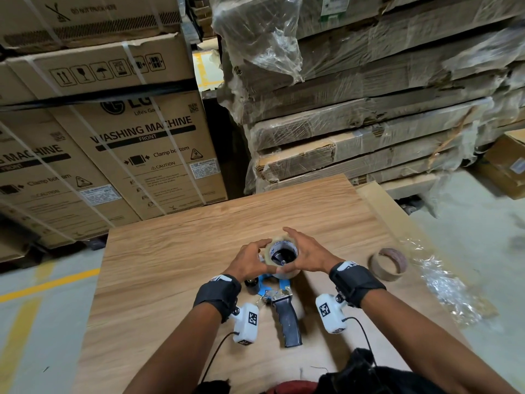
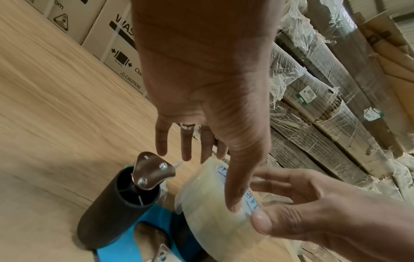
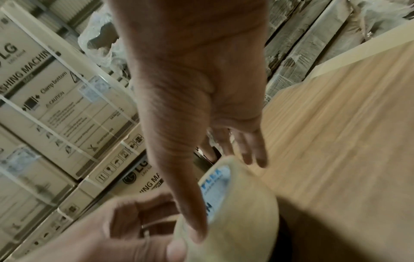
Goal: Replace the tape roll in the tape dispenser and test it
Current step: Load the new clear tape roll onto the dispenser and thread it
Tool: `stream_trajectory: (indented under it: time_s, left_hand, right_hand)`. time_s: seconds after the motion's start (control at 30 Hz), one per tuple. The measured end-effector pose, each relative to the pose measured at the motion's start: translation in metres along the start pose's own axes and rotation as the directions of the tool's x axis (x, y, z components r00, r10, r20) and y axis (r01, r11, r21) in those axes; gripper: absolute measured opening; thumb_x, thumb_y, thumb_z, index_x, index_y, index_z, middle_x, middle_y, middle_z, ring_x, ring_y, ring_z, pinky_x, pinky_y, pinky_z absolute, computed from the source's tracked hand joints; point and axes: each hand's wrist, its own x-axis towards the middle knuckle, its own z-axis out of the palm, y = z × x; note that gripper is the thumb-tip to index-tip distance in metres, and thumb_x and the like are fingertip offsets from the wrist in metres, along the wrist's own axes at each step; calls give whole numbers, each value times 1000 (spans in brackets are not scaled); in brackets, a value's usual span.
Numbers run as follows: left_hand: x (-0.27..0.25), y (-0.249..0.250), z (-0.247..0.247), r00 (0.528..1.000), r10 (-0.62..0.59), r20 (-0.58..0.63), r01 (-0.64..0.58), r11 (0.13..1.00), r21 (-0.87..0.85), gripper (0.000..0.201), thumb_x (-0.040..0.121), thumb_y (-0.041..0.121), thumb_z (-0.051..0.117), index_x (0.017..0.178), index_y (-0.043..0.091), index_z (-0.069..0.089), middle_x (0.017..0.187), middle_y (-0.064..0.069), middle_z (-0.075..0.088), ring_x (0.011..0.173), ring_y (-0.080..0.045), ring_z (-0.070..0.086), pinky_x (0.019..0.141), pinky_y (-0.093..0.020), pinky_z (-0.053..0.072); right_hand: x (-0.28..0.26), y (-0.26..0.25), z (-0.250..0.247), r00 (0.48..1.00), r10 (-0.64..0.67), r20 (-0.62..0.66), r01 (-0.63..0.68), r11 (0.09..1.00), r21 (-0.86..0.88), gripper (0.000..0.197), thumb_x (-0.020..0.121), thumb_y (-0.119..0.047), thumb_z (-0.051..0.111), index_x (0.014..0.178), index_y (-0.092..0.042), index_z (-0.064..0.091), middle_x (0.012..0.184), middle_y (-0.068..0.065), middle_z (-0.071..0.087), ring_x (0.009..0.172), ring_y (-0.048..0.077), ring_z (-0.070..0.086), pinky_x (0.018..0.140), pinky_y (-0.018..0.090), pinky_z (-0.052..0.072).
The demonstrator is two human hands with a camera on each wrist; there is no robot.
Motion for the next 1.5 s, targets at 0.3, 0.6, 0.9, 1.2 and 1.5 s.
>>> stream_trajectory:
  time_s: [0.3,0.6,0.9,1.2,1.5]
  left_hand:
    - [3,-3,2,999,-46,-11,45,996,-81,104,48,49,93,141,19,58,138,4,64,127,-13,58,111,-38,46]
    - [14,-12,6,997,-81,-1,80,994,-74,108,32,51,89,134,26,64,132,7,67,128,-16,57,108,-38,49]
    - [19,-5,-1,994,-100,50,103,993,-64,95,48,23,99,135,15,62,131,4,67,122,-13,61,107,-29,49]
    - [22,-5,-2,990,-121,72,123,992,-33,101,44,23,99,138,18,60,131,-2,68,120,-15,62,108,-32,49]
    - [15,-4,2,987,-154,52,148,984,99,105,46,42,97,141,27,57,134,-7,63,126,-20,56,108,-30,46]
  right_hand:
    - [10,-2,-10,983,186,12,-183,976,-118,119,55,-32,100,156,-13,40,155,13,47,145,28,42,117,36,40]
    - [14,7,2,978,207,-40,-209,975,-70,117,54,-24,101,154,-12,42,151,15,45,146,29,38,116,32,38]
    - [10,-3,-3,981,192,-32,-194,977,-87,101,42,-32,104,133,-13,65,130,15,63,127,31,56,101,34,52]
    - [10,-11,-9,985,174,-11,-174,976,-131,80,41,-34,103,112,-11,74,110,12,73,107,28,65,85,33,57]
    - [4,-18,-3,985,170,-39,-175,966,-189,77,43,-32,102,112,-16,73,110,12,71,104,30,66,75,28,51]
